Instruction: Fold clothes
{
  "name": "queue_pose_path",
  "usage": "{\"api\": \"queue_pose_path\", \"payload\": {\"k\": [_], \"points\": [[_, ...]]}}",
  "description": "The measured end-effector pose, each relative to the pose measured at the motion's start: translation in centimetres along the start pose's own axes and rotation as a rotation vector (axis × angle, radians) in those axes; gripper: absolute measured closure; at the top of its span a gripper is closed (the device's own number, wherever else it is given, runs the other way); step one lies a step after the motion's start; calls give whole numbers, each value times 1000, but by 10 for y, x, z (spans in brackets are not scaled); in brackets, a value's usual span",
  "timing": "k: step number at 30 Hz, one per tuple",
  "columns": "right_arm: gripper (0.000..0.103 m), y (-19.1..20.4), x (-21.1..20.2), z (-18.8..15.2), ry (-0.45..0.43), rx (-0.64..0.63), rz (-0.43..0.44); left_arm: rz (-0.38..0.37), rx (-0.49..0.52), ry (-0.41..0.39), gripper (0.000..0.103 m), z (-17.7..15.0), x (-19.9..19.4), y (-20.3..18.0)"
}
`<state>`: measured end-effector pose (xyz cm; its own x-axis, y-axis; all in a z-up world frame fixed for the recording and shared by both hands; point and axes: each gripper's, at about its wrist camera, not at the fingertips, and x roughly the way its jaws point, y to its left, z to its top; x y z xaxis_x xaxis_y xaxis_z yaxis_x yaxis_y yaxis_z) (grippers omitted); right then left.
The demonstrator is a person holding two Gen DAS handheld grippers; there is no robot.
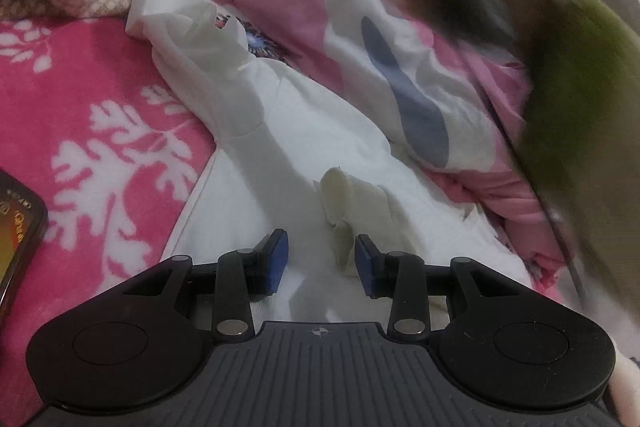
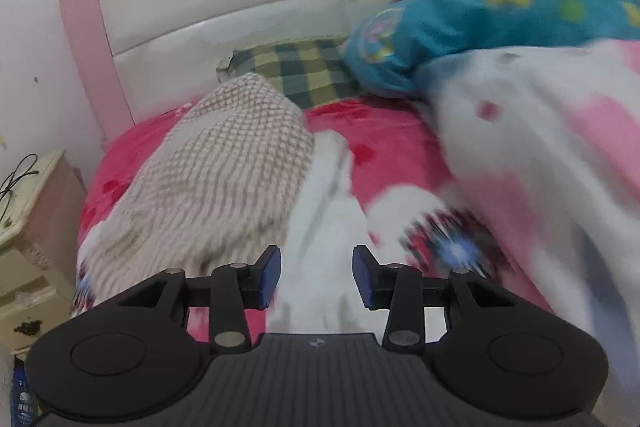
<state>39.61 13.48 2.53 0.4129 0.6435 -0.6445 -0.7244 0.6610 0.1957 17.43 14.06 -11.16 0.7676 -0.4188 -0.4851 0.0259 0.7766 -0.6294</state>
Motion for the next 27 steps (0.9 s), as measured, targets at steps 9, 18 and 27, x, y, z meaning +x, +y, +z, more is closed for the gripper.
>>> {"api": "queue_pose_path", "payload": {"k": [9, 18, 27], "points": [[49, -29, 169, 60, 55, 246, -2, -50, -12, -34, 67, -7, -6, 10], [97, -39, 154, 63, -49, 376, 62, -50, 18, -47, 67, -10, -4, 10], [97, -40, -97, 56, -386, 322, 43, -50, 18, -51, 67, -9, 2, 7]]}}
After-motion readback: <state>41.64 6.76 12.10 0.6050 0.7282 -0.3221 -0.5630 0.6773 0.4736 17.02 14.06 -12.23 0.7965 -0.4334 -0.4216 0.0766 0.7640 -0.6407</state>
